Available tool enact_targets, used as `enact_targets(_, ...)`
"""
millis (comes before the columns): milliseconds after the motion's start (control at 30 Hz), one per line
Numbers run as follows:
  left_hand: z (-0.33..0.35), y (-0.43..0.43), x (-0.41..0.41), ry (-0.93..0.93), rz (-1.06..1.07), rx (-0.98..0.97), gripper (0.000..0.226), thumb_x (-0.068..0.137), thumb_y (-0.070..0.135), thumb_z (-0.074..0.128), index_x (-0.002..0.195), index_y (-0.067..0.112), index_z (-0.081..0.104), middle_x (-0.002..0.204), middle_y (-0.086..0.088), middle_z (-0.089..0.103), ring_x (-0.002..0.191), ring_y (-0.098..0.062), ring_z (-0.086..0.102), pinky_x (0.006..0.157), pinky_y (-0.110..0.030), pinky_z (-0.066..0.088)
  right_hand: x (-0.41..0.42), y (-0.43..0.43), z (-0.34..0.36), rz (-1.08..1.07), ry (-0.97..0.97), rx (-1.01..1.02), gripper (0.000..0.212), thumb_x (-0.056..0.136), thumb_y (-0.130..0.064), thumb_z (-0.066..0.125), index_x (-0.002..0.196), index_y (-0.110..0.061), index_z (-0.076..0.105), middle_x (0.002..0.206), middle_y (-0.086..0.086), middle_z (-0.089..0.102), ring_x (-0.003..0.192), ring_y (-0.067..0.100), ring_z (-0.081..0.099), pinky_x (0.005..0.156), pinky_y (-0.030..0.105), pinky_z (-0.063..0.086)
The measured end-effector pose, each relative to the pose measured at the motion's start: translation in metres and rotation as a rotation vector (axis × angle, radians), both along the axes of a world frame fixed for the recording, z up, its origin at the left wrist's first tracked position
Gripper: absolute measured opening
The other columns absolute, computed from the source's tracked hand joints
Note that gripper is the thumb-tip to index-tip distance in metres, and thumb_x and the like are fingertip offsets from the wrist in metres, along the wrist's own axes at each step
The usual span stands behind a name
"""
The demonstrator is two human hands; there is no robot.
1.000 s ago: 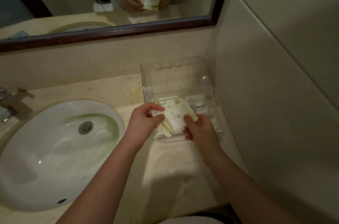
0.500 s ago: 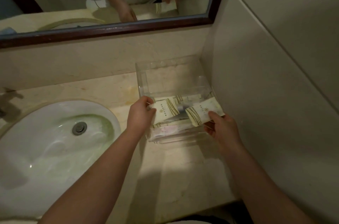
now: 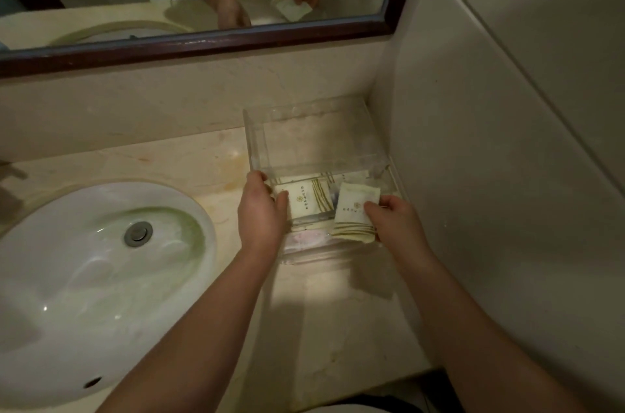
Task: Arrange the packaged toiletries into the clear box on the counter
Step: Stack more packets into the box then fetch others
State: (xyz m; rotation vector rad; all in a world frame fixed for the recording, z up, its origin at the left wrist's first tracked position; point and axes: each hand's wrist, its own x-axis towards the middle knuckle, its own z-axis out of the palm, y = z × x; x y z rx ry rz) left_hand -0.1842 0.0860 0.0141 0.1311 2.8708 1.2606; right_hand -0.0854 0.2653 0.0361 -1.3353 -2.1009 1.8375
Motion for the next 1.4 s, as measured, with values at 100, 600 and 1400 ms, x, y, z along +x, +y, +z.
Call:
enact_targets(100, -0.007, -0.007, 0.015, 0.167, -0.065, -0.046, 0.028, 0.083, 0.012, 0.065, 0.109, 0.007, 0.056, 0.103, -0.01, 0.056, 0.094, -0.023, 0.052, 0.082, -0.029, 0.042, -0.008, 0.005, 0.001, 0.032, -0.012, 0.097, 0.014, 0.088, -0.021, 0.063, 0.098, -0.014, 0.069, 0.087, 0.001, 0.073, 0.077, 0.017, 0.07, 0.067, 0.031, 0.056)
enact_targets(600, -0.013, -0.002, -0.003, 0.244, -0.415, -0.382, 0.012, 0.076, 0.019, 0.071, 0.087, 0.017, 0.074, 0.089, -0.001, 0.068, 0.08, -0.026, 0.06, 0.065, -0.033, 0.047, -0.023, 0.016, 0.002, 0.054, -0.058, 0.076, 0.029, 0.083, -0.005, 0.058, 0.11, -0.012, 0.067, 0.096, 0.004, 0.07, 0.078, 0.015, 0.066, 0.06, 0.024, 0.049)
enact_targets(1400, -0.014, -0.004, 0.009, 0.156, -0.457, -0.362, 0.03, 0.086, 0.018, 0.058, 0.112, 0.023, 0.071, 0.124, 0.005, 0.068, 0.102, -0.02, 0.067, 0.073, -0.032, 0.056, -0.037, 0.021, 0.003, 0.363, -0.033, 0.943, 0.021, 0.08, -0.028, 0.069, 0.1, -0.02, 0.068, 0.106, 0.008, 0.065, 0.101, 0.031, 0.056, 0.085, 0.039, 0.047)
